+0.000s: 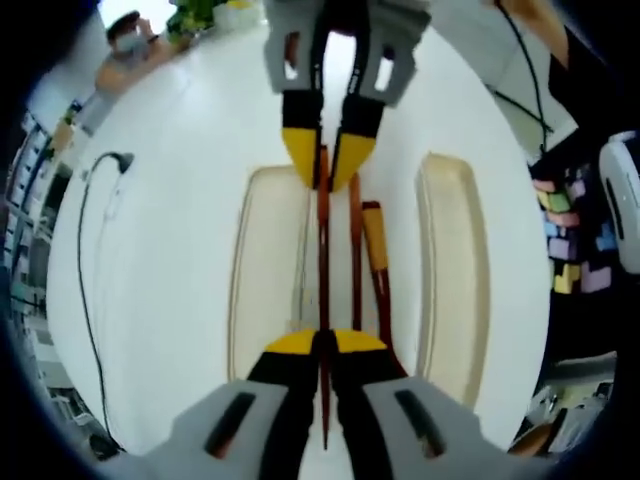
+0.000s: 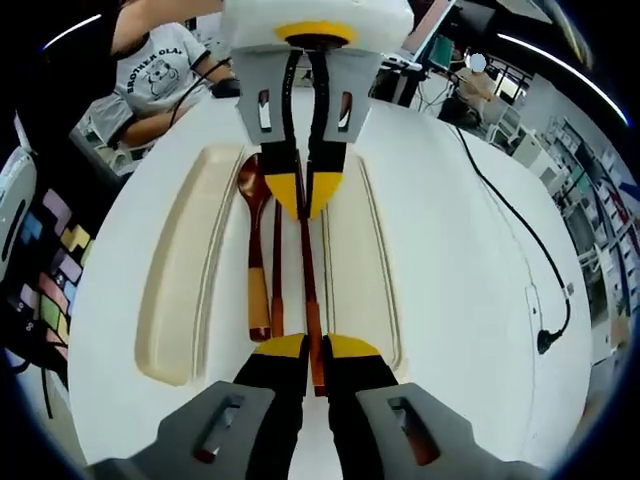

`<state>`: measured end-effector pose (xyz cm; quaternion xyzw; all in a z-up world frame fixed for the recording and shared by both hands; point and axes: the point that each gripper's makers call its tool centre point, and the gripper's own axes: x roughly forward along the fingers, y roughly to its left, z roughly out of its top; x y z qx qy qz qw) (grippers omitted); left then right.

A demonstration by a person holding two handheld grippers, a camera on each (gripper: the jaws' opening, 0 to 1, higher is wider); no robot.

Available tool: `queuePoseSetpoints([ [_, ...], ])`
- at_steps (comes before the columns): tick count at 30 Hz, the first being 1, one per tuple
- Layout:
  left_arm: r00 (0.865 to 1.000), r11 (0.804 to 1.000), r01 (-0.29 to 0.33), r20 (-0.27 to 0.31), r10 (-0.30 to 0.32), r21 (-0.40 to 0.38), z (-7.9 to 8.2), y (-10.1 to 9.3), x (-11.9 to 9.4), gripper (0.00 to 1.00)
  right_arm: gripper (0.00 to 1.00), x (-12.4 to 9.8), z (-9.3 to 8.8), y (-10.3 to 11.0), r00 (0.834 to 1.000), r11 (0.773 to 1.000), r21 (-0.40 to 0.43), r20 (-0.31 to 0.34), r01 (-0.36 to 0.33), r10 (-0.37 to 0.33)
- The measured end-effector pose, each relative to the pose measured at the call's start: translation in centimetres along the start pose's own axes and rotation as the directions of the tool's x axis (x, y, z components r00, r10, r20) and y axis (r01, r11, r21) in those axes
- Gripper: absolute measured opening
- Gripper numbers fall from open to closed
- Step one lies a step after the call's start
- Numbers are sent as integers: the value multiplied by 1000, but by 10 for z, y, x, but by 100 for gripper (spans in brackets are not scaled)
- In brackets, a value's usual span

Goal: Arrange the utensils inside the cutlery case until each visible utensil rests in its matching compartment.

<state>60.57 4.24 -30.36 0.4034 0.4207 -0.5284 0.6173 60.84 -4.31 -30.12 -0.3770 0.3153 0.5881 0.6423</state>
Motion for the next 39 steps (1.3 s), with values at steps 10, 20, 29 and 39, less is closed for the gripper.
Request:
queuePoseSetpoints([
  [10,1000,999,-24,3,24,40,10,-9,-22,4,4,-17,9,7,999,999,23,14,37,-38],
  [20,1000,997,-13,-1,13,70,11,-28,-32,4,5,-24,15,27,999,999,42,24,23,-24],
  [29,999,997,31,6,-31,72,7,-52,-28,4,5,-26,12,53,1000,996,92,24,-18,16],
  [39,997,994,81,4,-81,73,3,-78,-20,4,5,-20,8,78,997,991,113,25,-73,70],
])
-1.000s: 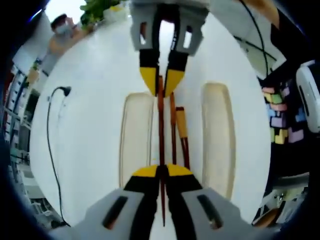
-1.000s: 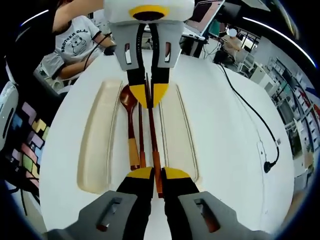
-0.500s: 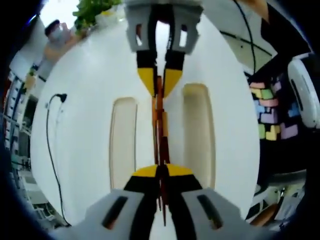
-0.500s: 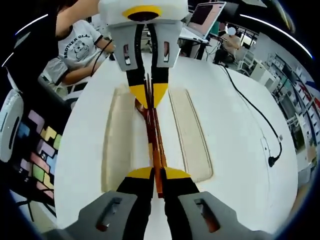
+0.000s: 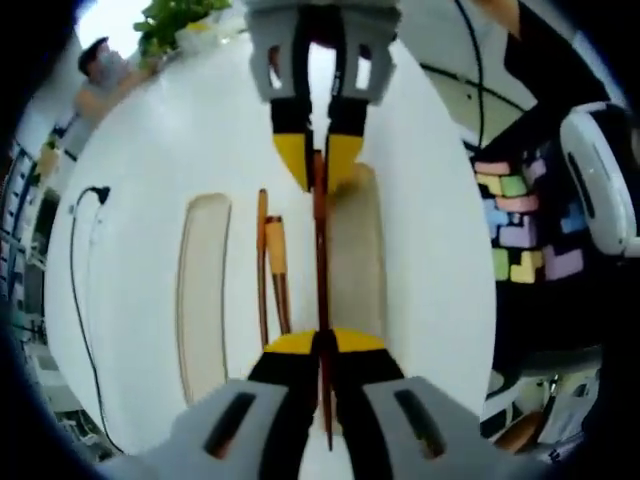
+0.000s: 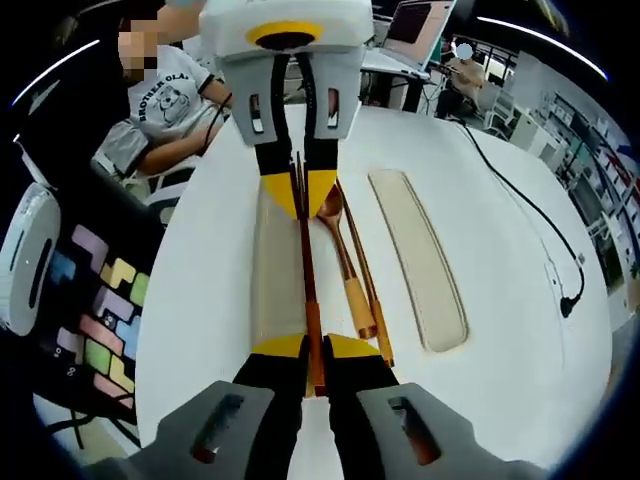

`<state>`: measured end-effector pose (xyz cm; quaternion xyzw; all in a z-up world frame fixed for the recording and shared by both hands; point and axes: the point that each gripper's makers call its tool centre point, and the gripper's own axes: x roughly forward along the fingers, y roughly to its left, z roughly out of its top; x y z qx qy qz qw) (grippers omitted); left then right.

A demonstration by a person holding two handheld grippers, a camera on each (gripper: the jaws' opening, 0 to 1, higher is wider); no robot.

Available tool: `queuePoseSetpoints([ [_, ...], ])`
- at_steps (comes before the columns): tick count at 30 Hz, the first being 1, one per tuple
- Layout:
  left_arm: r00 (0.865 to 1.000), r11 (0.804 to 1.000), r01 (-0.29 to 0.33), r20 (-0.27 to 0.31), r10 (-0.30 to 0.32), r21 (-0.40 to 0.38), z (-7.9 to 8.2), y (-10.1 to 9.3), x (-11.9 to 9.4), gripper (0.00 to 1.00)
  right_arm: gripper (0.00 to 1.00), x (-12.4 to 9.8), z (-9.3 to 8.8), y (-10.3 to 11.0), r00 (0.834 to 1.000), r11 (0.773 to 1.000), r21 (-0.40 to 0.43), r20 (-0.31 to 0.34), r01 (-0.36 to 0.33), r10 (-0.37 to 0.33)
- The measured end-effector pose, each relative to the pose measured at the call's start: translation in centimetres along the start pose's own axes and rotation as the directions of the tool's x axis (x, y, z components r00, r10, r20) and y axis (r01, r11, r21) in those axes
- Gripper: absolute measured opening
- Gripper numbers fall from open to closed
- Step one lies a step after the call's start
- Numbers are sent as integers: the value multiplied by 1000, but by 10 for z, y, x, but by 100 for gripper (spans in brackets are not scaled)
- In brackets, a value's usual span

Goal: Arrange the utensils inside the cutlery case until each visible utensil rests in its matching compartment.

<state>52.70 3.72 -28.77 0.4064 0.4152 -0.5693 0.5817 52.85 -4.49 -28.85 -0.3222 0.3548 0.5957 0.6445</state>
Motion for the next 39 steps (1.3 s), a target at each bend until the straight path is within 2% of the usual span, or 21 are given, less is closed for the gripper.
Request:
queuePoseSetpoints([
  [6,1000,1000,22,11,-22,12,3,-10,5,4,5,3,-8,9,1000,1000,13,-13,-23,24],
  [12,999,999,35,17,-35,3,3,-10,15,4,5,5,-14,10,999,999,20,-22,-25,26],
  [21,999,999,40,8,-40,5,-3,-7,21,4,5,9,-14,8,999,999,21,-17,-31,31],
  [28,999,999,33,-4,-33,9,-12,-5,24,4,5,14,-22,7,998,1000,17,-56,-24,25],
  [39,1000,999,28,0,-28,40,-13,-6,28,4,5,9,-17,6,999,1000,1,-50,-10,10],
])
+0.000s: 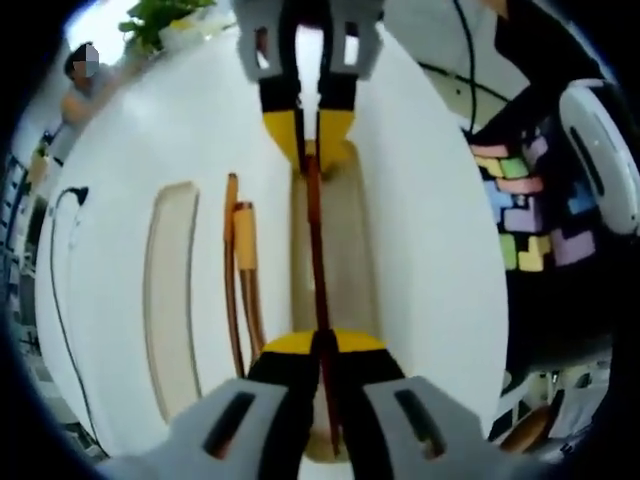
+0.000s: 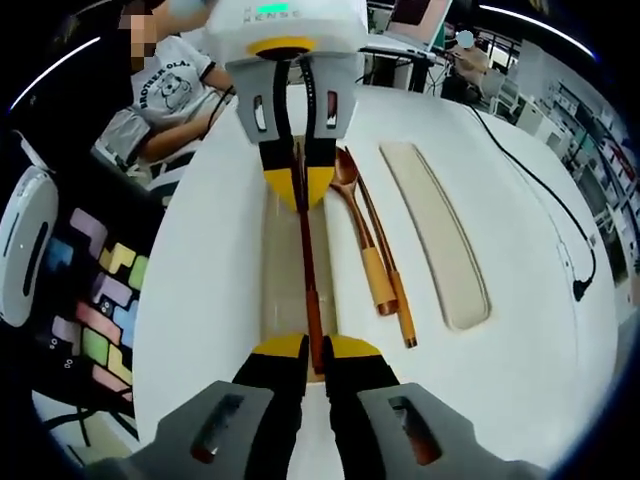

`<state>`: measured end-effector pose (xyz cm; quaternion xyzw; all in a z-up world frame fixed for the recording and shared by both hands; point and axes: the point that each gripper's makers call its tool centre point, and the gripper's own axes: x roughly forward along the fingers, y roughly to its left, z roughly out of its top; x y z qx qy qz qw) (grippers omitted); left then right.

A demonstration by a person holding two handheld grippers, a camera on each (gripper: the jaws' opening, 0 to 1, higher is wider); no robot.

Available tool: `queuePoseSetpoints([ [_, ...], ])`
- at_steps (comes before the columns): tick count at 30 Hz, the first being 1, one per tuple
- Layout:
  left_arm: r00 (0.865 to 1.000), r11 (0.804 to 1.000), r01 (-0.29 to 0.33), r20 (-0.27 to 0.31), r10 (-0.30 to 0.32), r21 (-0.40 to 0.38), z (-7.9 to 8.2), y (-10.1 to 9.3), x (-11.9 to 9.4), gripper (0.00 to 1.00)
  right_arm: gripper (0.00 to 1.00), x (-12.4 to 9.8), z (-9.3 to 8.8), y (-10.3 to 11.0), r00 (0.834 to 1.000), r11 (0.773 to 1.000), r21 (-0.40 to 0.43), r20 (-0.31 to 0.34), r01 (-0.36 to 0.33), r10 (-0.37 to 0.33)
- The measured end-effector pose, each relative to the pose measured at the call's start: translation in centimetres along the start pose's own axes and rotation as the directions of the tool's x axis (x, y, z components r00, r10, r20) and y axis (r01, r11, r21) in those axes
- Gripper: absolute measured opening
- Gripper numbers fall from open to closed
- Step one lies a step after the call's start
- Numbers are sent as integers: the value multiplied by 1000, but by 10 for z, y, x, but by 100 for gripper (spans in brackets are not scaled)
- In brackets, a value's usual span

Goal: Arrange the utensils inside the cutlery case until each visible utensil rests in its matching compartment.

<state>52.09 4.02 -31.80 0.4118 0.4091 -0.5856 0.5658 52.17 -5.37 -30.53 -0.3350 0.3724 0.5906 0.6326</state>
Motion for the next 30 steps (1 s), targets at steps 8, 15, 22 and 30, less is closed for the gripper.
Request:
queuePoseSetpoints([
  [8,1000,1000,0,6,0,9,0,-1,0,4,5,-3,0,-1,1000,1000,3,13,10,-10],
  [15,999,1000,10,37,-10,13,6,-6,-7,5,6,-4,-1,-1,1000,1000,3,22,17,-17],
  [22,997,999,-41,65,39,25,14,3,-24,6,7,-10,4,-6,999,999,-10,32,40,-40],
  [30,992,994,-107,71,107,-1,15,28,-39,6,8,-19,15,-20,995,996,-32,48,85,-84],
])
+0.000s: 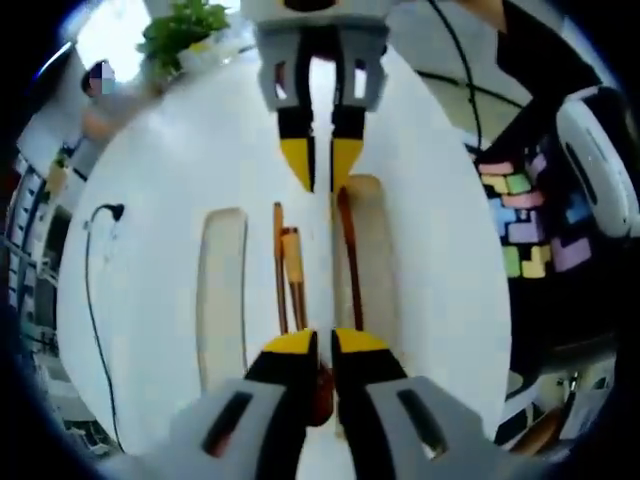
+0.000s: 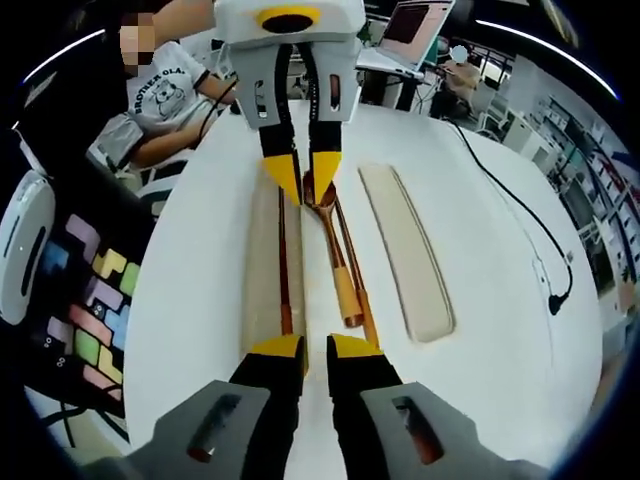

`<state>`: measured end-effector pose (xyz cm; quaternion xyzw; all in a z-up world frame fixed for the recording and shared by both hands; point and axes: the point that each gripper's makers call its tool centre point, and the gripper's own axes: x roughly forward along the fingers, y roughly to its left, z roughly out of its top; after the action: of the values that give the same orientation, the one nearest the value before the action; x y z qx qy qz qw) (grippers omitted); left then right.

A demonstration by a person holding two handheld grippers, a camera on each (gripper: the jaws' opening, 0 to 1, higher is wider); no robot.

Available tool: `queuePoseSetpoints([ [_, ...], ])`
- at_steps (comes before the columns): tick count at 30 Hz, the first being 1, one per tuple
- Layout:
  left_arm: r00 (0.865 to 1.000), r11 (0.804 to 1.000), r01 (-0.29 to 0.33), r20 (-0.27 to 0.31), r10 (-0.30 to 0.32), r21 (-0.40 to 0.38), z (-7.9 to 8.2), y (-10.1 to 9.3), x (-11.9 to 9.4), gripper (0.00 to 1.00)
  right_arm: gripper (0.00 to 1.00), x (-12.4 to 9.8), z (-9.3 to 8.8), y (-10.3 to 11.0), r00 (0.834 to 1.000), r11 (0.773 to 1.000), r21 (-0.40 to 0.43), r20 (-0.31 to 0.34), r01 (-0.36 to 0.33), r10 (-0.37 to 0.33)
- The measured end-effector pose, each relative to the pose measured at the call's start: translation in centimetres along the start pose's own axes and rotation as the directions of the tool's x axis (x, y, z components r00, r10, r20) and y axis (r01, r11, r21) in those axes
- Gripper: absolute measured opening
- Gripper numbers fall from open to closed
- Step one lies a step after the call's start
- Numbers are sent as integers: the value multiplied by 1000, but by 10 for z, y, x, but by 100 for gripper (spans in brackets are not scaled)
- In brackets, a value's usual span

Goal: Arrange the utensils inside the cutlery case until each visible utensil rests in its matching compartment.

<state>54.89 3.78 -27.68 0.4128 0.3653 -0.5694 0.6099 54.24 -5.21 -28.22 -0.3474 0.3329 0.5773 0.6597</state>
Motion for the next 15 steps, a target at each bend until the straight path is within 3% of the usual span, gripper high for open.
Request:
queuePoseSetpoints([
  [15,998,1000,-30,-52,30,-4,-8,27,19,7,9,4,-5,-34,998,998,-15,-20,58,-59],
])
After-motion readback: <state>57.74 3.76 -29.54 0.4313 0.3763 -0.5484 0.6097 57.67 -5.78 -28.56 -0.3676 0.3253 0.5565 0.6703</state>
